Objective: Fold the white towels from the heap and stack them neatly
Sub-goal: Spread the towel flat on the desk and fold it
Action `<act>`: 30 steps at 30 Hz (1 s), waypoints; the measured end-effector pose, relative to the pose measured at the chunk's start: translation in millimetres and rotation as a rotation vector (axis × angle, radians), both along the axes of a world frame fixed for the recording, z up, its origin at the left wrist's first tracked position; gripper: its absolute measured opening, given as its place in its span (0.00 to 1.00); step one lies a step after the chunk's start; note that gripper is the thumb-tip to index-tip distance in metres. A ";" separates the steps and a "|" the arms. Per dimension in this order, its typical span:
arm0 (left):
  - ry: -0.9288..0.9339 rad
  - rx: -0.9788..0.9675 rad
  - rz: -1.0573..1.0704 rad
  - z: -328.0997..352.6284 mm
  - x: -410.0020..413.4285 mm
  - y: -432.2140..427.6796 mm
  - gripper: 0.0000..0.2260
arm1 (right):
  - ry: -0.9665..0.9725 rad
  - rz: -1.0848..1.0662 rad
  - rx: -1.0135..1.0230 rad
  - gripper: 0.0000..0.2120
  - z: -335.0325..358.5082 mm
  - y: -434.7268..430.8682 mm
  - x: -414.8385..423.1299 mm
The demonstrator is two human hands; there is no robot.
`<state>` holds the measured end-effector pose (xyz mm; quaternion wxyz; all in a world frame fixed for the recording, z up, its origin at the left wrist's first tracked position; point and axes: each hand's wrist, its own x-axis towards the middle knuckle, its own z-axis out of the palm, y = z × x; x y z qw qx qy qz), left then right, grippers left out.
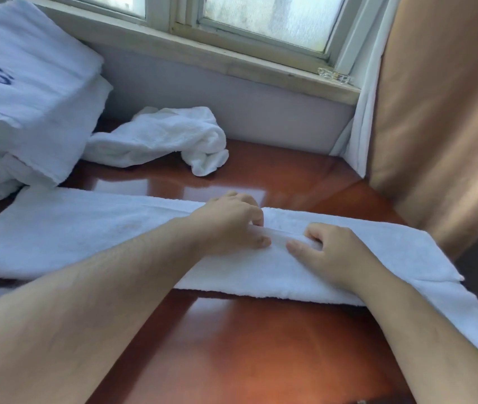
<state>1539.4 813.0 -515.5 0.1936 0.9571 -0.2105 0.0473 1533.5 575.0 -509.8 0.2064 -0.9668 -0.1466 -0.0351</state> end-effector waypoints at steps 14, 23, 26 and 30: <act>-0.122 -0.017 0.108 0.3 26.8 12.8 0.15 | -0.047 0.037 -0.058 0.15 32.9 -18.1 56.4; 0.005 0.083 0.216 6.3 40.2 38.2 0.21 | 0.020 0.004 -0.021 0.14 18.1 -5.8 91.6; 0.023 0.130 0.201 9.7 37.1 60.4 0.18 | 0.005 -0.014 -0.047 0.15 4.1 -3.2 91.6; -0.057 0.135 0.245 16.1 40.9 75.8 0.17 | -0.046 -0.019 -0.033 0.16 1.5 0.9 93.6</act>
